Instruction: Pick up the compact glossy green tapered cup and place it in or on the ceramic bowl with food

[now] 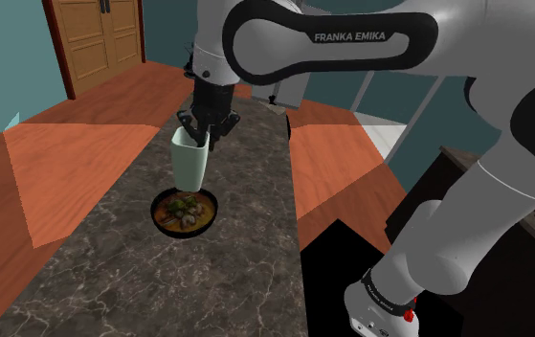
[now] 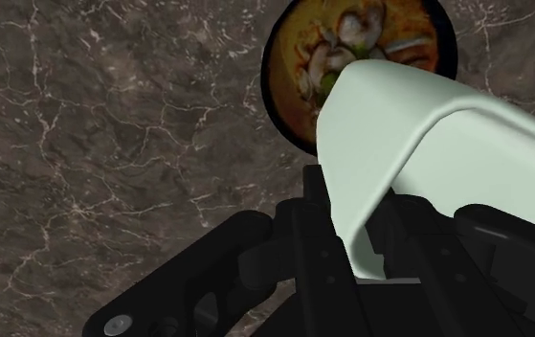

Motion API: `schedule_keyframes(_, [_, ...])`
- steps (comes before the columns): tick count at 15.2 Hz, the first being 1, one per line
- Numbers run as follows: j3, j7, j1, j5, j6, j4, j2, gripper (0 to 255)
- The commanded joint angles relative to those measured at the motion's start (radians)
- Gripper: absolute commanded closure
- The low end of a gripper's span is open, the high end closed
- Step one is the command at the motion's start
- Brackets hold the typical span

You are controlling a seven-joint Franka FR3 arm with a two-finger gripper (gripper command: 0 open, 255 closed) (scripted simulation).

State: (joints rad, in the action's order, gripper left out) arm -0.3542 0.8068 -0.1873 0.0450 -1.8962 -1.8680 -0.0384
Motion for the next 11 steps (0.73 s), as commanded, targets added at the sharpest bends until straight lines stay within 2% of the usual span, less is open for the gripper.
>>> schedule_keyframes(1, [0.0, 0.002, 0.0, 0.002, -0.028, -0.023, 0.005, 255])
schedule_keyframes(11, [-0.002, 0.014, -0.001, 0.012, -0.14, -0.117, 0.024, 255])
